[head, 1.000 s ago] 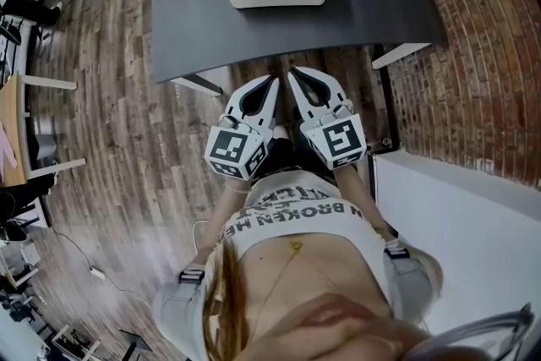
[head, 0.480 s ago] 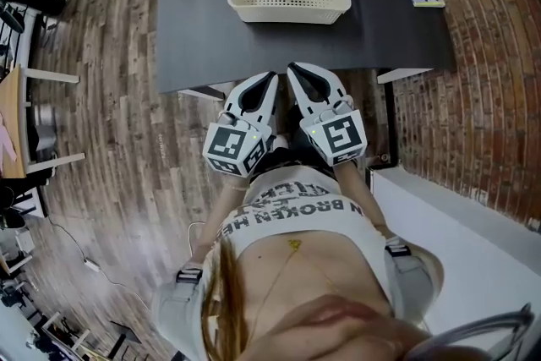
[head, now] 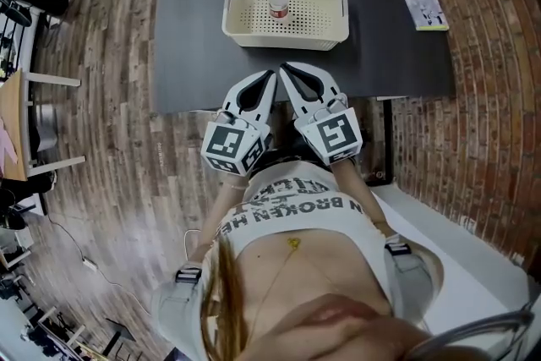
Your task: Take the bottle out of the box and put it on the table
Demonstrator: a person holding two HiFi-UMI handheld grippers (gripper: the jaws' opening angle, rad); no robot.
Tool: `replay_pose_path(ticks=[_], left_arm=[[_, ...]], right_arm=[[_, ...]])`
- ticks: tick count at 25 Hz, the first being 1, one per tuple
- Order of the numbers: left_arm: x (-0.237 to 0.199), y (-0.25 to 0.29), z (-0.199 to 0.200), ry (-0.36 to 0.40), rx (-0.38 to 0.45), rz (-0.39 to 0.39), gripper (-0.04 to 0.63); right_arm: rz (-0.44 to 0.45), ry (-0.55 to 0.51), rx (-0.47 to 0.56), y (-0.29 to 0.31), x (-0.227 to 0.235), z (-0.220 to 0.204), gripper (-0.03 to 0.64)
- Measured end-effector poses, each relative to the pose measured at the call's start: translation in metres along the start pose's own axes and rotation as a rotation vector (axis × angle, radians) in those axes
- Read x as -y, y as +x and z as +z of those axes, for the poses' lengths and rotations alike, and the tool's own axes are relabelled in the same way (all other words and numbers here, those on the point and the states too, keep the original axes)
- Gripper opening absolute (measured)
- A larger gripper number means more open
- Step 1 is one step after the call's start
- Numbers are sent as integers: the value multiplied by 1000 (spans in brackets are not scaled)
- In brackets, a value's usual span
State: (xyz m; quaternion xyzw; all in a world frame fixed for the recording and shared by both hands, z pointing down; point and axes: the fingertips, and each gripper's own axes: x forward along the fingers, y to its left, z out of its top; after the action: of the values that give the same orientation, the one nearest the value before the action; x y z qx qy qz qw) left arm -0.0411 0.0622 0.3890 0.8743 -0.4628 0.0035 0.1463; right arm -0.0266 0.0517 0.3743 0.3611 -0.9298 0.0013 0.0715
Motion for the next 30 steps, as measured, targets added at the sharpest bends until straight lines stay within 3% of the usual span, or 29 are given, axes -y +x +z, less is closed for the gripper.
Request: replay_pose_path(ticks=[21,30], left_arm=[[-30,88,1,-36,-17,127,5],[-57,99,9,-28,-36,107,5]], right_arm=[[66,14,-36,32,100,-16,9],[39,29,-54,61,110,-19,9]])
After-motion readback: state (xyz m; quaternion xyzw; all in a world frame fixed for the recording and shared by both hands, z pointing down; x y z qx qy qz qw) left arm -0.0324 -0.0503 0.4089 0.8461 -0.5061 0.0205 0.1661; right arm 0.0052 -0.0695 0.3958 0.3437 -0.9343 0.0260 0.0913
